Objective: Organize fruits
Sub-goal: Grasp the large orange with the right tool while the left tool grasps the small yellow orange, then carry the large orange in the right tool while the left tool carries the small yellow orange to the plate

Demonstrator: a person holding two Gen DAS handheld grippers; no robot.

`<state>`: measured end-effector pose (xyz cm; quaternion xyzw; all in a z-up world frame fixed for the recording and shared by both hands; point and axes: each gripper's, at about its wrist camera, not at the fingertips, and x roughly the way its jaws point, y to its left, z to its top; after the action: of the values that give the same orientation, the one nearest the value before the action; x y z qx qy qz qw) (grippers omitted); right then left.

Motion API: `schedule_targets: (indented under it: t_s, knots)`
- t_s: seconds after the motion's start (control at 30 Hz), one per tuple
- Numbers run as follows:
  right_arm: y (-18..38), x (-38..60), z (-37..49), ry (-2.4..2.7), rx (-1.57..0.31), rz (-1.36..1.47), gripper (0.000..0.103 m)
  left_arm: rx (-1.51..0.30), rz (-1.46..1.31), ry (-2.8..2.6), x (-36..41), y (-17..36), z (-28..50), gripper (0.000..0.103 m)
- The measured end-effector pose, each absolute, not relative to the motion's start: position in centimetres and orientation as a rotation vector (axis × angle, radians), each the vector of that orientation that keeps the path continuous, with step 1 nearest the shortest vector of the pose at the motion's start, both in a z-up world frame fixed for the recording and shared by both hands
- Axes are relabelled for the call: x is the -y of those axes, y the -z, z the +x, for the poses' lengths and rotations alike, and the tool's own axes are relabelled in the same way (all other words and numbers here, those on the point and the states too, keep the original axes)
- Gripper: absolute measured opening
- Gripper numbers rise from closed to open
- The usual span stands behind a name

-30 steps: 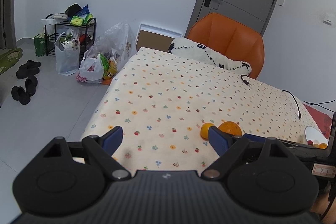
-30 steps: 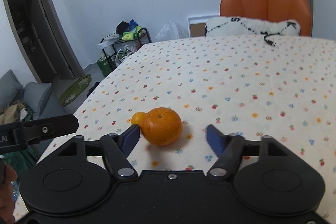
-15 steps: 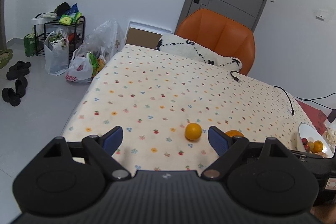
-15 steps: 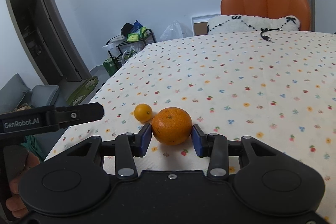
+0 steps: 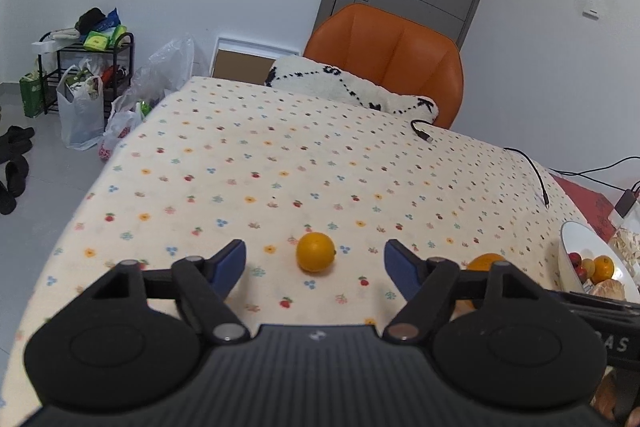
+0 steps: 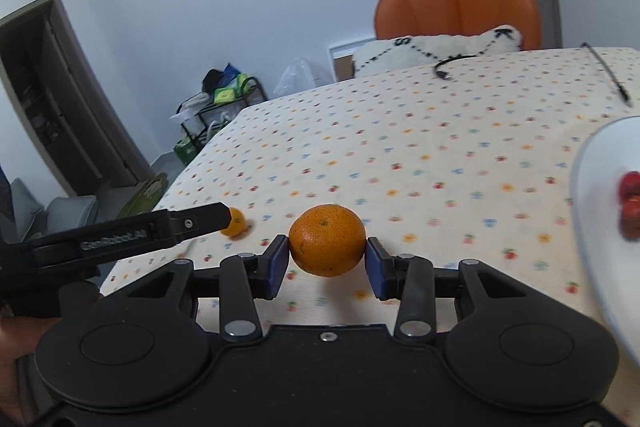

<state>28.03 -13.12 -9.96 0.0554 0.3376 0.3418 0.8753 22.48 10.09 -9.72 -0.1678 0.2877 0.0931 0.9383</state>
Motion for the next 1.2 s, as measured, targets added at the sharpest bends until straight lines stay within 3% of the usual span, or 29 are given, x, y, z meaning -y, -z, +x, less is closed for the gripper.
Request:
schedule_targets:
  t_s: [0.23, 0.4, 1.2]
  knots:
    - [9.6, 15.9, 27.6, -0.665, -0.689, 0.128, 0.039, -0.602, -0.303, -0.204, -9.0, 10.6, 24.1, 0.054]
    - [9.2, 17.6, 27.4, -0.643, -0.679, 0.138, 0.039, -0.591, -0.274, -0.219, -8.5, 11.2, 24.5, 0.022]
    - [7.2, 22.8, 26.0, -0.551, -0.610, 0.161, 0.039, -0.537, -0.305, -0.026, -2.1, 8.0, 23.1, 0.022]
